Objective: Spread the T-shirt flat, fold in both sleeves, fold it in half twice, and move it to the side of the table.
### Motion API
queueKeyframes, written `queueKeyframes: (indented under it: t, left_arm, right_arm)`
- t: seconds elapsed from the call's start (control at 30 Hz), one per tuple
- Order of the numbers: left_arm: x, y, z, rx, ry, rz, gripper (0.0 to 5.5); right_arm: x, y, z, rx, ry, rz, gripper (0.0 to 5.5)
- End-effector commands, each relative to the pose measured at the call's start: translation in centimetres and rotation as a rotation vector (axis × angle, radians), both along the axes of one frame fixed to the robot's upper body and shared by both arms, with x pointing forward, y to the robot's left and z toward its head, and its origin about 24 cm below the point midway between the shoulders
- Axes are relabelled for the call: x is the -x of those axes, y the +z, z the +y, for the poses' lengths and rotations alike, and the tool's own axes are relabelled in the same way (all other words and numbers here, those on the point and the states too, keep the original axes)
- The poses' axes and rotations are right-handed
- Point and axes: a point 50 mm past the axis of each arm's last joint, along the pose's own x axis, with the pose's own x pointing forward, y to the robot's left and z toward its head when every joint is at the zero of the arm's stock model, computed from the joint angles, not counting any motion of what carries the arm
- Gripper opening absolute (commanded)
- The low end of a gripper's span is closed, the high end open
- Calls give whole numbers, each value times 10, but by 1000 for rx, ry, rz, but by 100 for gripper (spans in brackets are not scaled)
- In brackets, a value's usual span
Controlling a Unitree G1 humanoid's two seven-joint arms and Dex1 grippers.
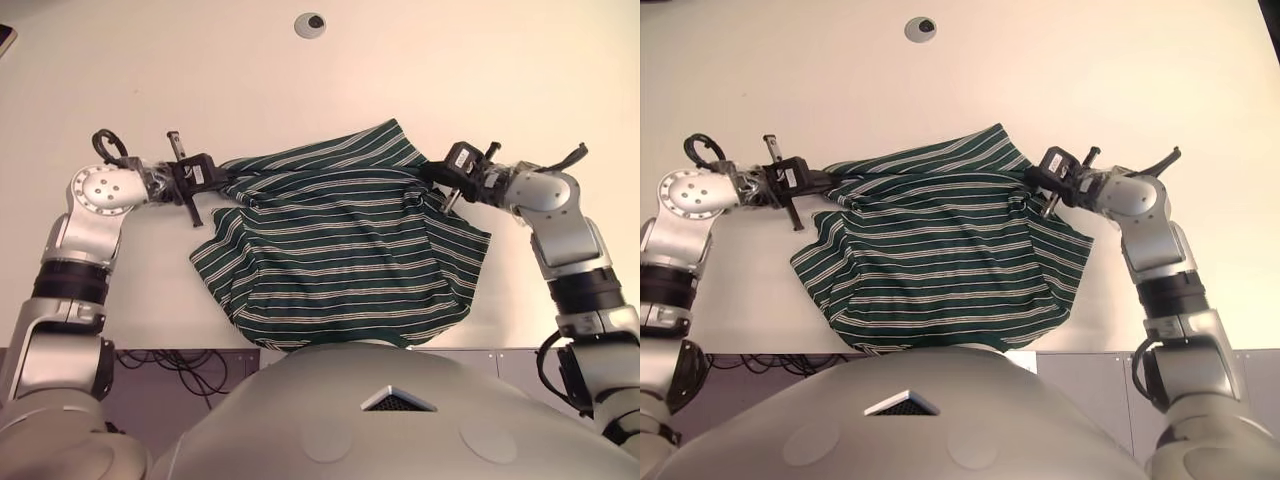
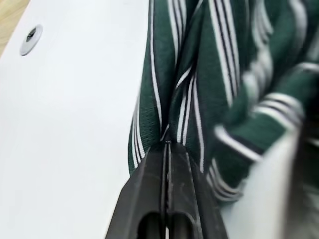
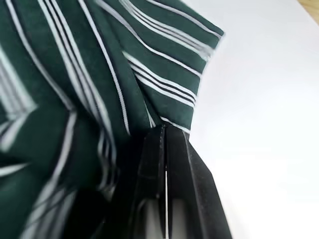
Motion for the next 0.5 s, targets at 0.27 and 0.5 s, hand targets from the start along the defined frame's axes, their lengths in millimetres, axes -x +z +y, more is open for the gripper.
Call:
queueKeyframes:
  t: [0.27, 0.5]
  left_arm:
    - [-8, 3, -31, 172, -15, 42, 1]
    - [-31, 22, -25, 135, 35, -113, 1]
  right_arm:
    - [39, -4, 15, -43, 171, 178, 0]
    - [-11, 70, 5, -285, 84, 1, 0]
